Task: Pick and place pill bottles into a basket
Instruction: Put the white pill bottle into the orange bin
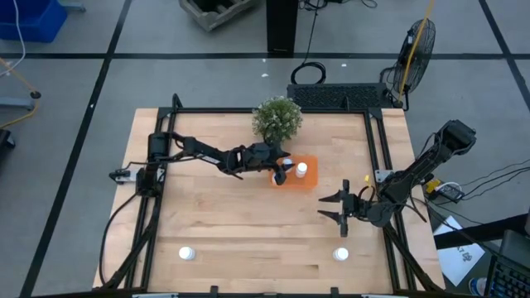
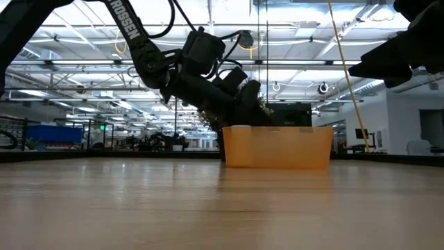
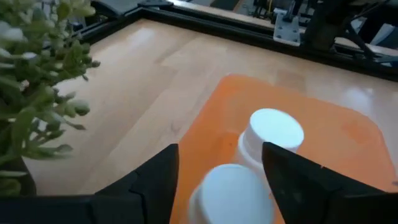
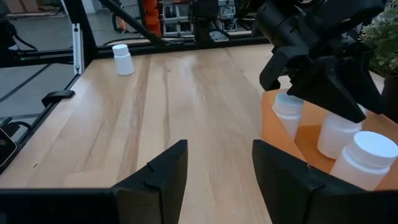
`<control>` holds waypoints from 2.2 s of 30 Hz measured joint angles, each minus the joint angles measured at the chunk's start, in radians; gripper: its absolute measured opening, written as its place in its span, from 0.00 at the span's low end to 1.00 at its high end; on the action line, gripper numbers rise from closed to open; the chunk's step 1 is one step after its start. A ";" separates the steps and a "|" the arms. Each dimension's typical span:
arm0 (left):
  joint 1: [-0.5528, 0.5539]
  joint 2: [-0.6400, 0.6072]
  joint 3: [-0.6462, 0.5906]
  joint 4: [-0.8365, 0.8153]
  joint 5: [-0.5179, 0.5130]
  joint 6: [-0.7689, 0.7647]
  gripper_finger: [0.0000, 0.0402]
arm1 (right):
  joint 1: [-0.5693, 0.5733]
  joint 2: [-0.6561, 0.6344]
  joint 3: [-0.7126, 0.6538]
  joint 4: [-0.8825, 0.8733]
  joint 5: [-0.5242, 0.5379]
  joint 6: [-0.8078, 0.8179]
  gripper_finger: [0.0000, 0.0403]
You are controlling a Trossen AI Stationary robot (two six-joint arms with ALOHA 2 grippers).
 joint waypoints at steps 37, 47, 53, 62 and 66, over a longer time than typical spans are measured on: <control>-0.206 -0.195 0.000 0.118 0.060 0.030 0.60 | 0.628 -0.158 0.000 -0.306 -0.024 0.179 0.36; -0.214 -0.195 0.000 0.119 0.084 0.011 0.61 | 0.687 0.107 0.000 -0.323 -0.043 0.711 0.29; -0.214 -0.195 0.000 0.122 0.083 0.011 0.59 | 0.682 0.265 0.000 -0.259 -0.025 0.840 0.30; -0.214 -0.195 0.000 0.122 0.074 0.011 0.59 | 0.633 0.421 -0.001 0.023 0.001 0.683 0.56; -0.214 -0.195 0.000 0.127 0.074 0.011 0.59 | 0.571 0.450 0.001 0.022 -0.045 0.632 0.72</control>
